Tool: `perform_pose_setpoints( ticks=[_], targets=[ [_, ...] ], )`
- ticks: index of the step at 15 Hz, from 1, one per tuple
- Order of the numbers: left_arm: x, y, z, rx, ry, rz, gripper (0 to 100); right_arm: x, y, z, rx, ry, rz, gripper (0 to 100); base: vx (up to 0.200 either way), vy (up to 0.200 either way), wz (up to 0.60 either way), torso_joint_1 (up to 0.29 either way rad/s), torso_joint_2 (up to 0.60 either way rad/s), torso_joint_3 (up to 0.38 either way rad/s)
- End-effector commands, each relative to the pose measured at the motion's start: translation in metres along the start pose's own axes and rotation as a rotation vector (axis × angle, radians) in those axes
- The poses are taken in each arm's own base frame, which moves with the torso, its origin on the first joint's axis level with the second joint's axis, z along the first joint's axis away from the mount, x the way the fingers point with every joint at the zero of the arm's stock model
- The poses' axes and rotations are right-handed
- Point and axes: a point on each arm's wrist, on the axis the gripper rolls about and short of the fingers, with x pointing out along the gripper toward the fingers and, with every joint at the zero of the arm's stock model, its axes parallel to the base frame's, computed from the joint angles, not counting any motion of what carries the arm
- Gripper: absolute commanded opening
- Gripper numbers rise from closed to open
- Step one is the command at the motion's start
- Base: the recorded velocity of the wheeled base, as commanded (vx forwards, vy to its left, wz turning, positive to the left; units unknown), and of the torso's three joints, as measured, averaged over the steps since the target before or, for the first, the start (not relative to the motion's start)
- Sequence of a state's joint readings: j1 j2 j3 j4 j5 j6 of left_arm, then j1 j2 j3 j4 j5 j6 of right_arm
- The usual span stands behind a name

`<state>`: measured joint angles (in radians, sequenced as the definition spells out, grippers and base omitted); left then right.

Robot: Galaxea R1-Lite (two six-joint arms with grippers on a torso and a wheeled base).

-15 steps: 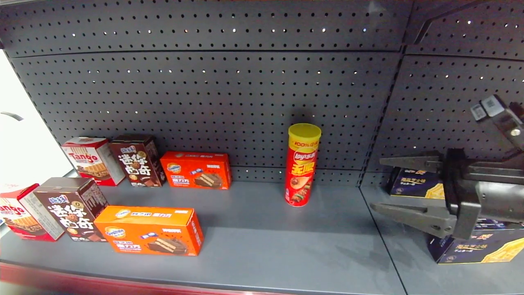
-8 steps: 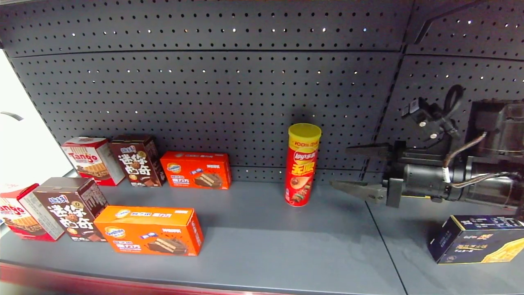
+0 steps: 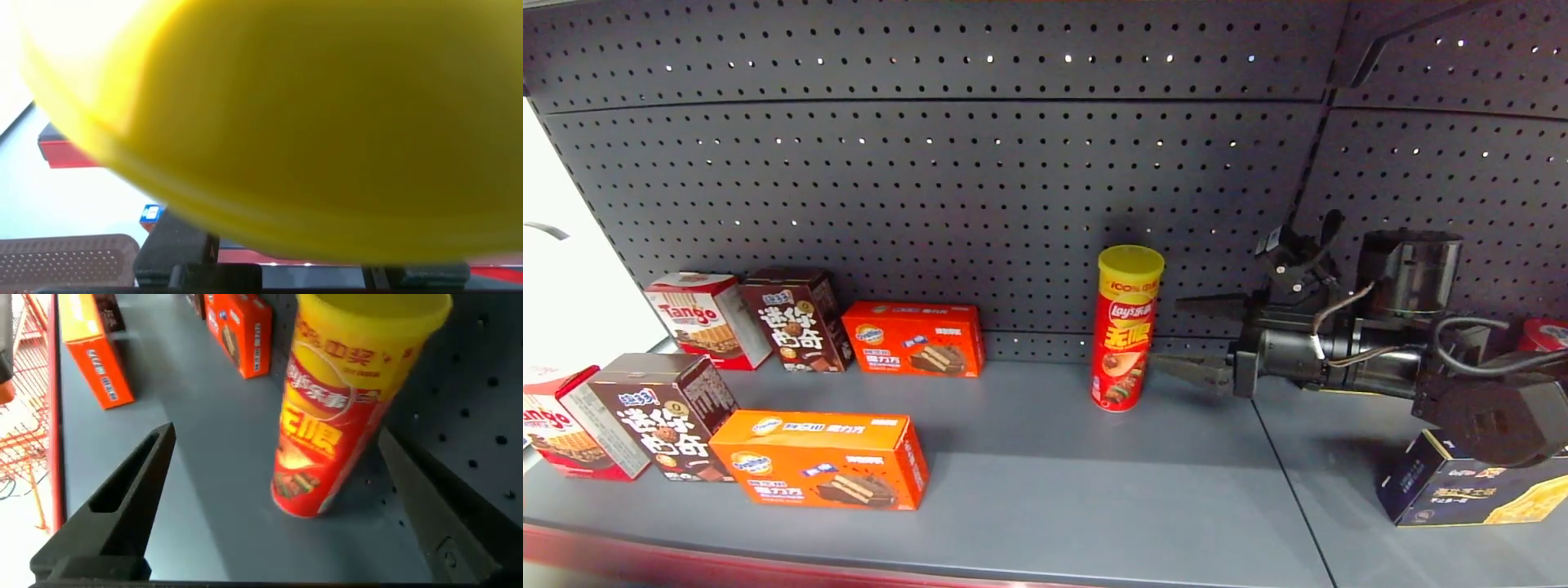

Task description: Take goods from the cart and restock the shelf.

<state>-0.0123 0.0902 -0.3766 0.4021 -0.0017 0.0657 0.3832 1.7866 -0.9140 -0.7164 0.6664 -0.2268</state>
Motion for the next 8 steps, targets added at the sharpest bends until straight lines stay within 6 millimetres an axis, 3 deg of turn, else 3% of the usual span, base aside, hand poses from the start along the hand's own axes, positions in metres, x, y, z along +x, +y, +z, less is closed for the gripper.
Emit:
perform_pose_setpoints(
  ticks=[1, 8],
  targets=[
    [0.001, 0.0, -0.002, 0.0, 0.009, 0.001, 0, 0.008, -0.008, -0.011, 0.017, 0.013, 0.023, 100, 0.0, 0.0, 0.0, 0.0, 0.0, 0.0],
    [0.001, 0.0, -0.002, 0.0, 0.01, 0.006, 0, 0.03, -0.03, -0.021, 0.015, -0.015, 0.11, 100, 0.0, 0.0, 0.0, 0.0, 0.0, 0.0]
  ],
)
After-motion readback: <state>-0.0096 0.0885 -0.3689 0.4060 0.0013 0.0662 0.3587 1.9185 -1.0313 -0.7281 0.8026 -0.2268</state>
